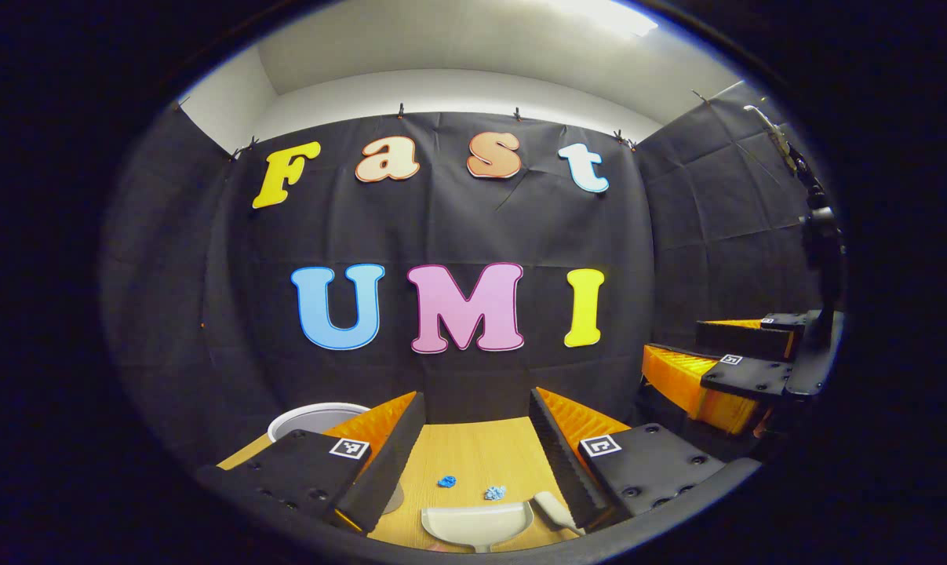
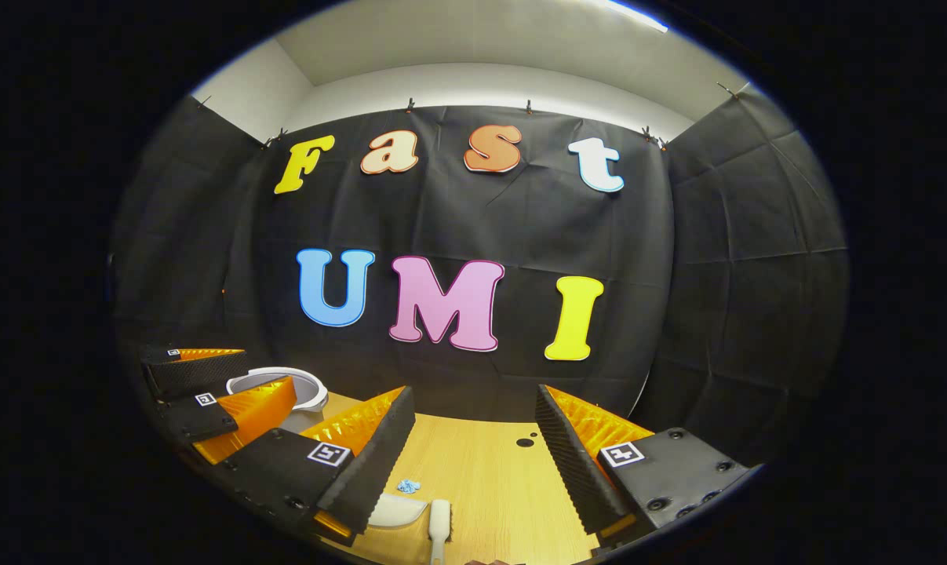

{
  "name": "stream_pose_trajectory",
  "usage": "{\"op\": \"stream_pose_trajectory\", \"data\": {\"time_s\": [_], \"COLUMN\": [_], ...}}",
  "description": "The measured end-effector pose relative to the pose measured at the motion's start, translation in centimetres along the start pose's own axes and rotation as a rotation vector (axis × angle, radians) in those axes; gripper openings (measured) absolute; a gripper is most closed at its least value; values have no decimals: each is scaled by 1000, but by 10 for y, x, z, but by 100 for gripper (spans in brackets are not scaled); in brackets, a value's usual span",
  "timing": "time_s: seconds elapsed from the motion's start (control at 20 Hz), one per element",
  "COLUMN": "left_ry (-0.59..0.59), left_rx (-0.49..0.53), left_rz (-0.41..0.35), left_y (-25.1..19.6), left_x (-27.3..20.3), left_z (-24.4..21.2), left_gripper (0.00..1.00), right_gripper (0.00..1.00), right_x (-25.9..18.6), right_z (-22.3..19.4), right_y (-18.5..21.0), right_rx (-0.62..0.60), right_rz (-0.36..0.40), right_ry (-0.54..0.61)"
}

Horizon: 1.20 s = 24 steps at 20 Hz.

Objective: Pick up the small broom and dustpan from the desktop, sweep the trash into the dustpan with the broom, and then empty the trash into the garbage bin.

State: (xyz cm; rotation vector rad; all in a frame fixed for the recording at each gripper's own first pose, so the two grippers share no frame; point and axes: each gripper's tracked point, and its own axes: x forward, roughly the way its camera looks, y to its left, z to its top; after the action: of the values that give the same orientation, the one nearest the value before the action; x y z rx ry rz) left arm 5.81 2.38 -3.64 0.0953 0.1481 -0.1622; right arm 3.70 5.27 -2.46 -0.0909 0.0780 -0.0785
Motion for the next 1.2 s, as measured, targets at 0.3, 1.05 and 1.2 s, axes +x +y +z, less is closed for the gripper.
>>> {"op": "stream_pose_trajectory", "data": {"time_s": [0.3,1.05,1.2], "left_ry": [139,1017,1104], "left_rx": [-17,-328,-279], "left_rz": [-14,-289,-286], "left_y": [9,-5,-3], "left_x": [2,-44,-38], "left_z": [-48,-279,-303], "left_gripper": [80,82,82], "right_gripper": [98,97,97], "right_x": [17,-26,-25], "right_z": [-36,-347,-379], "right_y": [19,69,65], "right_rx": [46,192,128], "right_rz": [14,-30,-31], "right_ry": [110,1082,1175]}}
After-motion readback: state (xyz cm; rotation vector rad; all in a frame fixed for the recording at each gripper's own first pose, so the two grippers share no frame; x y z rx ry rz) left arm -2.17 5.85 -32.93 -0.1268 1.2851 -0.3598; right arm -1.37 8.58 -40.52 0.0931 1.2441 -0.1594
